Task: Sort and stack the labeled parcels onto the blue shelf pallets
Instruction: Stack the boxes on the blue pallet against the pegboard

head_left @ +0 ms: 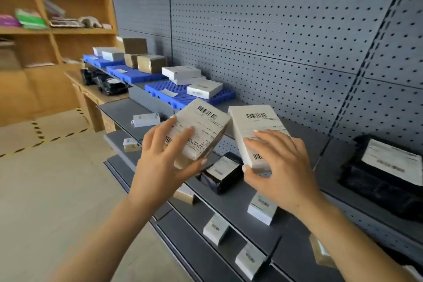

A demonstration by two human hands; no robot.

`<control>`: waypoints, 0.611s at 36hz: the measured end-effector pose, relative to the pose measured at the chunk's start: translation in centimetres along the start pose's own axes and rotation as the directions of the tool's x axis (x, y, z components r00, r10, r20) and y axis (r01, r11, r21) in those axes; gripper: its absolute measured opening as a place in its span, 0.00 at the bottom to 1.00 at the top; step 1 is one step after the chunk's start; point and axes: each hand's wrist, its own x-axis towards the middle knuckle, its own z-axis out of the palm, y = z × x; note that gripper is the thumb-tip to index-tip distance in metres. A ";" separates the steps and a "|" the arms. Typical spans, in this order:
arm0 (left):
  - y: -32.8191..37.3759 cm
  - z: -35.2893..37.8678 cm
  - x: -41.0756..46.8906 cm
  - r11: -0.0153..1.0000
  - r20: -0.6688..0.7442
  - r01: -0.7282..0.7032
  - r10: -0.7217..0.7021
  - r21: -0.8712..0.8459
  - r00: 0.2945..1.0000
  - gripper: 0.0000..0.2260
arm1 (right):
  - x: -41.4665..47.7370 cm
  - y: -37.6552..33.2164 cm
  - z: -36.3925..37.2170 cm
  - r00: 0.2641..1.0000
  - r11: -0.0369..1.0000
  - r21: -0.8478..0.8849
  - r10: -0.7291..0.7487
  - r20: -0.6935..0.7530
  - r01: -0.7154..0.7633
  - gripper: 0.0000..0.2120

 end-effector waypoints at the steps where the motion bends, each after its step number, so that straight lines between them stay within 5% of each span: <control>1: -1.3 -0.2 -0.1 1.000 -0.011 0.017 -0.017 0.012 1.000 0.27 | 0.9 -0.4 0.9 1.000 1.000 0.012 -0.013 -0.004 0.013 0.20; 8: -9.5 -1.3 1.4 0.988 -0.092 0.132 -0.125 0.078 0.988 0.26 | 7.6 -2.3 8.1 0.998 0.995 0.078 -0.056 -0.011 0.056 0.21; 22: -23.3 2.8 13.7 0.986 -0.119 0.098 -0.082 0.138 0.990 0.27 | 22.2 1.4 20.8 0.999 0.999 0.031 -0.016 -0.027 0.017 0.22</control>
